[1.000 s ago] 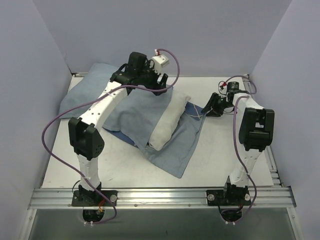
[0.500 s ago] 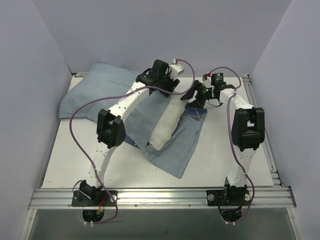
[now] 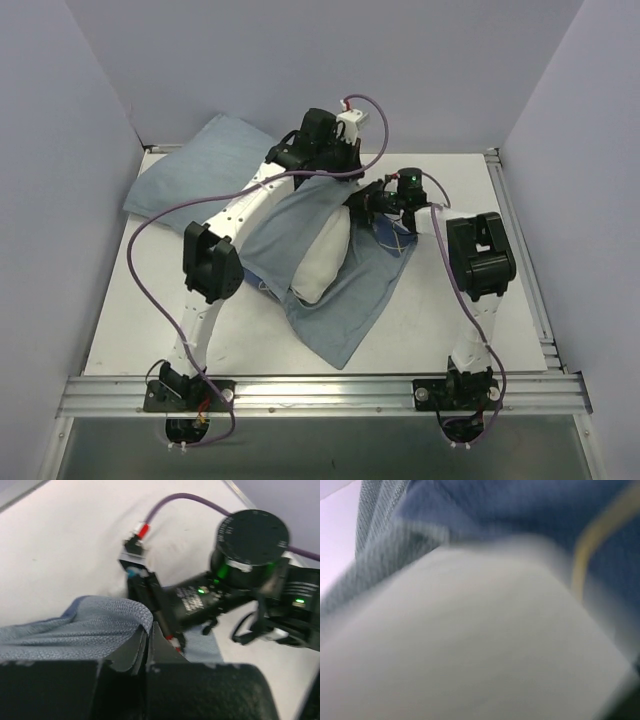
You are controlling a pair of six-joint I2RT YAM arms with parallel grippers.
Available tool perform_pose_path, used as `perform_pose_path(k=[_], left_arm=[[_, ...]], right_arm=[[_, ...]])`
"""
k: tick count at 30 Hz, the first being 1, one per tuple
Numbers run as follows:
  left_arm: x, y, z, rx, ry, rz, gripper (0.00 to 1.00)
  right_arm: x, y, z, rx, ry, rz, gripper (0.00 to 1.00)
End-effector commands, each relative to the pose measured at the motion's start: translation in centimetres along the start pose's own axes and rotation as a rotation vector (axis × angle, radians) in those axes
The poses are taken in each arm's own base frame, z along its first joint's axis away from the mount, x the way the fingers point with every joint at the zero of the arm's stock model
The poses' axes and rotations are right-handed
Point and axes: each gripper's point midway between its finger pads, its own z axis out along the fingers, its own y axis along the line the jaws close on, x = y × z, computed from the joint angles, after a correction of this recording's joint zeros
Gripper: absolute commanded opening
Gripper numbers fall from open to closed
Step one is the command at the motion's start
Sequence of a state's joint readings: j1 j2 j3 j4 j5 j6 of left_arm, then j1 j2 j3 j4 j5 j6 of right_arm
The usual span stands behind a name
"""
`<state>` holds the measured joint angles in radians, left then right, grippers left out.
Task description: Put the pillow into the pillowcase
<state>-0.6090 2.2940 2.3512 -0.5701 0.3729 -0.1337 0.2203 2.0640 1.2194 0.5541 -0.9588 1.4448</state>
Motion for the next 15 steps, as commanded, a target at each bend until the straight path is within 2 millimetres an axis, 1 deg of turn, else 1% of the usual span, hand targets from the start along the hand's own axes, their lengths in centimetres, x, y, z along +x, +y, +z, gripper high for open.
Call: perform_pose_path(k=[1, 2, 3, 5, 6, 7, 8, 9, 10, 11, 12, 13, 14, 15], left_arm=[[-6.3, -13.3, -4.8, 0.316, -0.201, -0.032, 0.0], [-6.7, -13.3, -5.3, 0.298, -0.228, -0.026, 0.0], [-4.6, -12.4, -4.3, 0.284, -0.187, -0.053, 0.0], [-3.7, -11.9, -3.9, 0.281, -0.167, -0.064, 0.0], [-2.9, -11.3, -3.6, 0.28, -0.141, -0.068, 0.0], [-2.1, -10.8, -3.4, 0.269, -0.115, -0.071, 0.01], [-1.1, -10.5, -3.4, 0.265, -0.083, -0.067, 0.12], [-0.7, -10.4, -3.9, 0.288, -0.066, -0.057, 0.32], [-0.4, -10.2, -5.0, 0.272, -0.058, -0.043, 0.67], [0.1, -9.8, -5.8, 0.256, -0.049, 0.001, 0.75], [0.1, -9.5, -6.8, 0.24, -0.057, 0.029, 0.77], [0.5, -8.7, -8.8, 0.192, -0.064, 0.044, 0.79], [1.0, -8.2, -9.8, 0.168, -0.06, 0.09, 0.79], [1.7, -7.8, -10.7, 0.137, -0.048, 0.122, 0.79]], right_arm=[[1.9, 7.3, -0.7, -0.185, 0.045, -0.077, 0.04], [1.5, 7.1, -0.7, -0.187, 0.043, -0.085, 0.04], [1.0, 6.9, -0.8, -0.183, 0.041, -0.092, 0.04], [-0.1, 6.2, -0.7, -0.167, 0.03, -0.116, 0.06], [-1.8, 6.0, -1.4, -0.166, -0.006, -0.12, 0.08], [-3.3, 5.3, -1.6, -0.151, -0.043, -0.113, 0.13], [-4.3, 5.6, -1.9, -0.143, -0.064, -0.159, 0.15], [-6.2, 5.6, -3.1, -0.14, -0.103, -0.171, 0.2], [-6.9, 5.6, -3.7, -0.125, -0.12, -0.204, 0.36], [-7.6, 5.1, -4.3, -0.082, -0.136, -0.229, 0.43], [-7.7, 5.5, -5.1, -0.08, -0.144, -0.258, 0.47], [-8.0, 5.6, -6.1, -0.074, -0.152, -0.268, 0.51], [-7.3, 4.6, -6.5, -0.043, -0.128, -0.234, 0.52], [-6.4, 5.2, -7.4, -0.04, -0.127, -0.289, 0.56]])
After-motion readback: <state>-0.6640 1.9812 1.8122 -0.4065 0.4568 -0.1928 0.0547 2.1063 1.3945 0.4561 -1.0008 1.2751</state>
